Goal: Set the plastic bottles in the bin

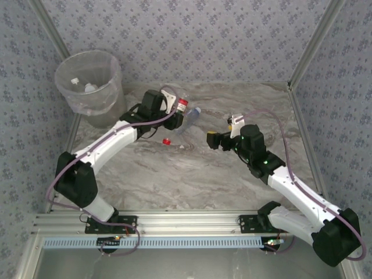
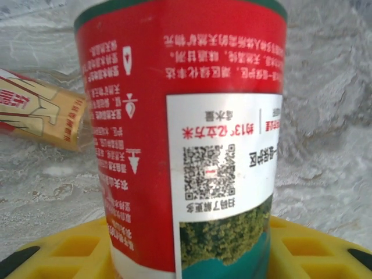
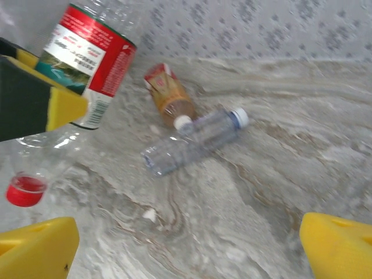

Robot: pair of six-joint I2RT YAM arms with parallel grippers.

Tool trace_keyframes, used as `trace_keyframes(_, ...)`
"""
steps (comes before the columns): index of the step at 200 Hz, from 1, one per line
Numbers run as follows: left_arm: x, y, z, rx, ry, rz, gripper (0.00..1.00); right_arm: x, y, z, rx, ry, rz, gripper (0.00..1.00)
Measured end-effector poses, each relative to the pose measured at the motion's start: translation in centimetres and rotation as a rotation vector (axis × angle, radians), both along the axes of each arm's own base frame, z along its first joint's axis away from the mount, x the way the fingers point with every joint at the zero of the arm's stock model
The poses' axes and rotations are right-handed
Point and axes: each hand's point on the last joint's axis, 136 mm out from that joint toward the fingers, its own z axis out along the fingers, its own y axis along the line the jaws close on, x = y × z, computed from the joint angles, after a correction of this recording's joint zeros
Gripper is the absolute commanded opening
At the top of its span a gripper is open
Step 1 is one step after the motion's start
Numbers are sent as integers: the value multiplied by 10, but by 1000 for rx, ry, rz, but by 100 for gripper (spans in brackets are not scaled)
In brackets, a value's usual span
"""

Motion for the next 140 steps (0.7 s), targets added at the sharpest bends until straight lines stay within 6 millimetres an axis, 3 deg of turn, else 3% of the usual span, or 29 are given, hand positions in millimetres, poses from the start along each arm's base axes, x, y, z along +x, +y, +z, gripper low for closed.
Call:
trace_keyframes(58,5,38,56,-131,-80,131,49,-7,41,22,72,-49,163,100)
trace_keyframes(103,19,98,102,-137,-207,347,50,-10,66,30,82,-58,229,100)
trace_keyframes(140,32,141,153,-150,-372,499,50,-9,77,28,77,-50,252,100)
